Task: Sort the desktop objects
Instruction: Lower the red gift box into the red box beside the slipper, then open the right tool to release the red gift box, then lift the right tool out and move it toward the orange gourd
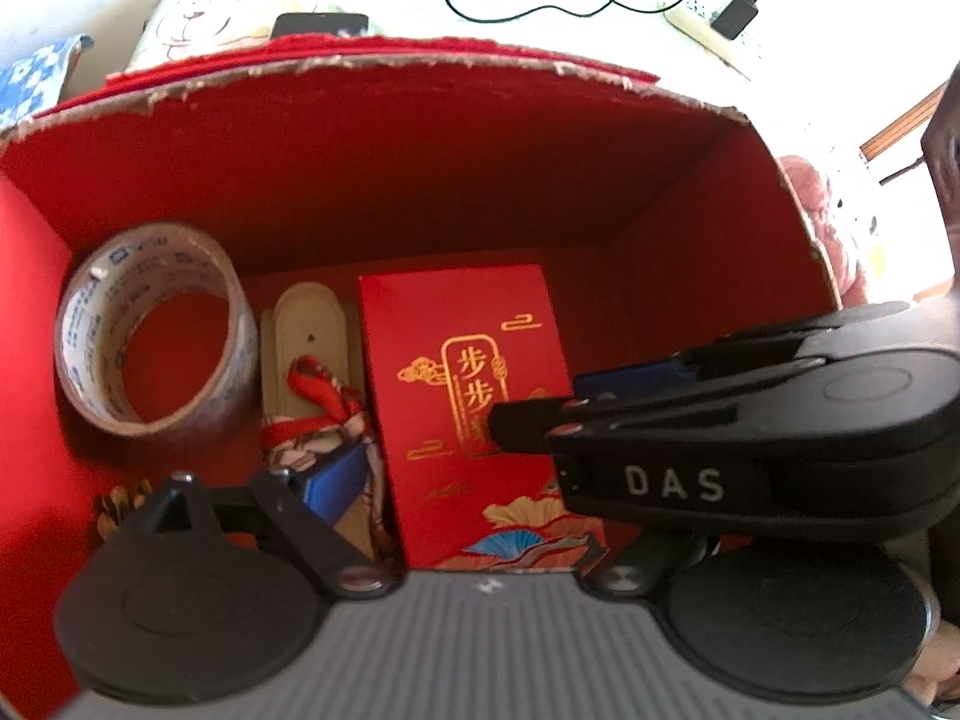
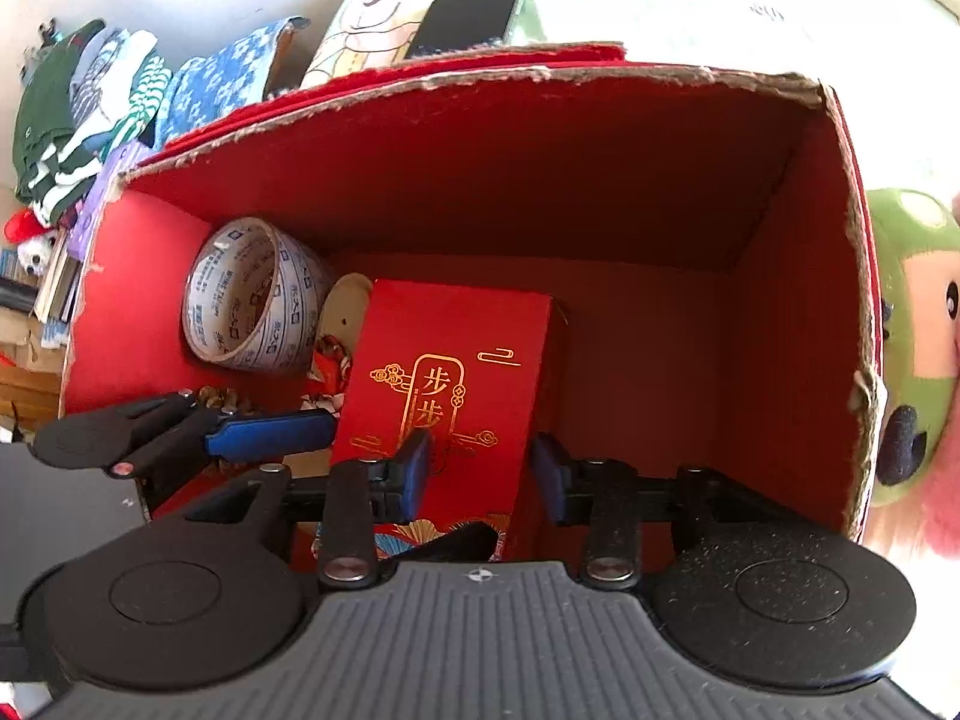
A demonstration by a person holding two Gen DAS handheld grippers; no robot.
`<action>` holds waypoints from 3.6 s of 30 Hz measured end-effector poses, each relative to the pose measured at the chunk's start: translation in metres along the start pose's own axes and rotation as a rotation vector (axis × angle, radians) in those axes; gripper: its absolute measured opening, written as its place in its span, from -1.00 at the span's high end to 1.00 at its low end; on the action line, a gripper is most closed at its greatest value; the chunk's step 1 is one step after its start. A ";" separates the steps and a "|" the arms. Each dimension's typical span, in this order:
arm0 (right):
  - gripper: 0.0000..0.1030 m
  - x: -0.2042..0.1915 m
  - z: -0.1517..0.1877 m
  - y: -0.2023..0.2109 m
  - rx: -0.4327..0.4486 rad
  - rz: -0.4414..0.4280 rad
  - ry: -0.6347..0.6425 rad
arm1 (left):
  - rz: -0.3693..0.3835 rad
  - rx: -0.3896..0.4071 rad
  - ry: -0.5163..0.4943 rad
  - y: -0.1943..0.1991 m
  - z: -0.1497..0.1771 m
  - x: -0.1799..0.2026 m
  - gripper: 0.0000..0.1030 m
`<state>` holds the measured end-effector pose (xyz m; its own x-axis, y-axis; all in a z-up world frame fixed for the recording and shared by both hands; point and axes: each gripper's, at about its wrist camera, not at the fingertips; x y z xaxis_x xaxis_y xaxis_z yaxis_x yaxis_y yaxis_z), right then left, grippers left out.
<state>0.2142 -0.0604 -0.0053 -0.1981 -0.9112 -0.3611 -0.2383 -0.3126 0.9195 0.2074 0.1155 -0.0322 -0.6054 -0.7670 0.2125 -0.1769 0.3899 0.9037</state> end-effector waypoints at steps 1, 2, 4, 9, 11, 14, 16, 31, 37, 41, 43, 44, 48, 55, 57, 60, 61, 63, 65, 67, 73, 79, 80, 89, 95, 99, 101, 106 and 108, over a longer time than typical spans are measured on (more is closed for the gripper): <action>0.18 0.000 0.000 0.000 0.006 0.000 0.003 | -0.014 0.001 -0.007 0.001 0.000 0.002 -0.67; 0.17 0.000 0.001 -0.001 0.009 0.001 0.003 | -0.028 0.004 -0.012 0.001 0.001 0.003 -0.67; 0.17 0.000 0.001 -0.001 0.018 0.007 0.005 | -0.052 0.005 -0.016 0.002 0.001 0.004 -0.67; 0.17 -0.001 0.004 -0.001 0.058 0.026 0.018 | -0.080 -0.001 -0.001 -0.002 0.003 0.005 -0.69; 0.18 -0.001 0.005 0.001 0.073 0.028 0.022 | -0.100 0.000 -0.005 -0.001 0.003 0.006 -0.69; 0.17 0.000 0.005 0.006 0.096 0.028 0.027 | -0.118 -0.001 -0.011 -0.001 0.005 0.007 -0.69; 0.16 0.002 0.005 0.009 0.113 0.025 0.025 | -0.125 -0.002 -0.011 -0.002 0.004 0.009 -0.69; 0.36 0.001 0.009 0.010 0.126 -0.030 0.018 | -0.239 0.006 -0.036 -0.010 -0.016 0.024 -0.69; 0.36 0.007 0.012 0.025 0.169 -0.066 0.004 | -0.265 0.039 -0.033 0.002 -0.019 0.024 -0.69; 0.36 0.010 0.014 0.031 0.187 -0.070 -0.008 | -0.296 0.045 -0.032 0.014 -0.013 0.024 -0.70; 0.36 0.012 0.016 0.033 0.194 -0.076 -0.017 | -0.297 0.049 -0.025 0.017 -0.010 0.025 -0.73; 0.37 0.012 0.018 0.034 0.200 -0.080 -0.017 | -0.300 0.050 -0.022 0.018 -0.008 0.026 -0.74; 0.37 0.012 0.025 0.037 0.222 -0.079 -0.011 | -0.330 0.050 -0.010 0.024 0.001 0.030 -0.73; 0.36 0.010 0.034 0.041 0.259 -0.060 0.018 | -0.390 0.070 0.006 0.036 0.012 0.038 -0.71; 0.37 0.010 0.037 0.043 0.269 -0.055 0.020 | -0.402 0.076 0.010 0.039 0.015 0.039 -0.72; 0.35 0.011 0.041 0.047 0.282 -0.055 0.025 | -0.410 0.077 0.019 0.042 0.017 0.040 -0.75; 0.35 0.011 0.042 0.048 0.283 -0.051 0.027 | -0.414 0.078 0.020 0.042 0.017 0.040 -0.75; 0.35 0.011 0.045 0.050 0.286 -0.046 0.032 | -0.424 0.081 0.022 0.044 0.019 0.042 -0.75; 0.35 0.011 0.046 0.050 0.288 -0.043 0.034 | -0.434 0.085 0.020 0.045 0.020 0.044 -0.75; 0.35 0.012 0.048 0.052 0.287 -0.046 0.031 | -0.443 0.089 0.022 0.046 0.021 0.046 -0.75; 0.35 0.015 0.052 0.058 0.300 -0.067 0.018 | -0.464 0.109 0.036 0.053 0.025 0.052 -0.74; 0.32 0.019 0.057 0.066 0.323 -0.068 0.021 | -0.487 0.107 0.060 0.057 0.028 0.061 -0.73; 0.27 0.020 0.058 0.067 0.326 -0.064 0.022 | -0.491 0.107 0.066 0.058 0.029 0.063 -0.73; 0.20 0.032 0.068 0.083 0.348 -0.071 0.053 | -0.547 0.116 0.095 0.063 0.034 0.083 -0.73; 0.20 0.043 0.074 0.091 0.355 -0.095 0.051 | -0.591 0.136 0.112 0.070 0.037 0.096 -0.73; 0.20 0.047 0.078 0.098 0.364 -0.124 0.053 | -0.611 0.147 0.128 0.076 0.039 0.101 -0.73; 0.20 0.048 0.081 0.103 0.371 -0.136 0.064 | -0.610 0.154 0.145 0.080 0.041 0.102 -0.74; 0.20 0.053 0.088 0.112 0.375 -0.199 0.093 | -0.607 0.188 0.203 0.096 0.051 0.103 -0.74; 0.20 0.054 0.091 0.116 0.369 -0.236 0.103 | -0.605 0.202 0.226 0.103 0.058 0.104 -0.74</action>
<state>0.0894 -0.1209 0.0676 -0.0066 -0.8543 -0.5197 -0.5923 -0.4154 0.6904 0.0809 0.1055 0.0615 -0.1806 -0.9594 -0.2169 -0.5888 -0.0712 0.8052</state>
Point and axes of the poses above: each gripper's, at about its wrist camera, not at the fingertips, and y roughly against the way its jaws point, x to its right, z to its underside, and after that the axes turned 14 degrees about -y, right-handed
